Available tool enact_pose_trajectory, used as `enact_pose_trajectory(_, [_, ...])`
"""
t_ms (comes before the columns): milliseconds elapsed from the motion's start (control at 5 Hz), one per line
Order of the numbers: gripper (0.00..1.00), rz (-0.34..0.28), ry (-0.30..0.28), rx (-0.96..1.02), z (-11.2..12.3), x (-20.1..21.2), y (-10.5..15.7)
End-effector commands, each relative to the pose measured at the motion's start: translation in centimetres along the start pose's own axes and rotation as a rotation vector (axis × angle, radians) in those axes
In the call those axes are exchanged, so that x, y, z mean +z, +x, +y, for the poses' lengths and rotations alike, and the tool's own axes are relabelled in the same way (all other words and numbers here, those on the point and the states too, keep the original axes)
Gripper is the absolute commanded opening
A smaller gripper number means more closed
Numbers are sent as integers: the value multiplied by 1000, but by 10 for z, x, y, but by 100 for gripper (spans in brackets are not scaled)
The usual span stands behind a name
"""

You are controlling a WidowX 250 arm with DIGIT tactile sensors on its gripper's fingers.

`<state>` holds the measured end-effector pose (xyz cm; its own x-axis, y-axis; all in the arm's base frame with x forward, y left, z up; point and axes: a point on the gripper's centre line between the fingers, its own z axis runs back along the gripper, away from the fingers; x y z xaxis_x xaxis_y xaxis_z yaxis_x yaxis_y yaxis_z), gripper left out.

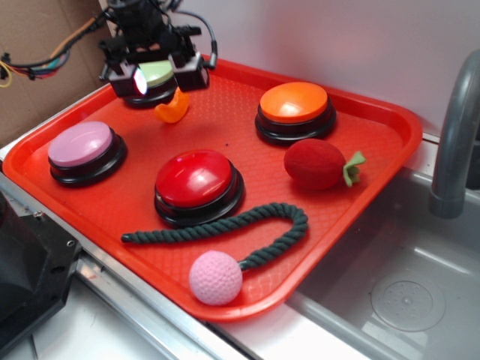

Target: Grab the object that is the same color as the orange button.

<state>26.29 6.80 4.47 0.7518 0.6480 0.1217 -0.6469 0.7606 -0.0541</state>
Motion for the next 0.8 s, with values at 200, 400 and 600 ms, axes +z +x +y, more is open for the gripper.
enact_pose_trajectory(200, [0, -38, -29, 76, 11, -18, 16])
enact_pose_trajectory(400, [0, -46, -35, 82, 10, -15, 15])
enact_pose_trajectory(600, [0, -53, -34, 90, 9, -11, 13])
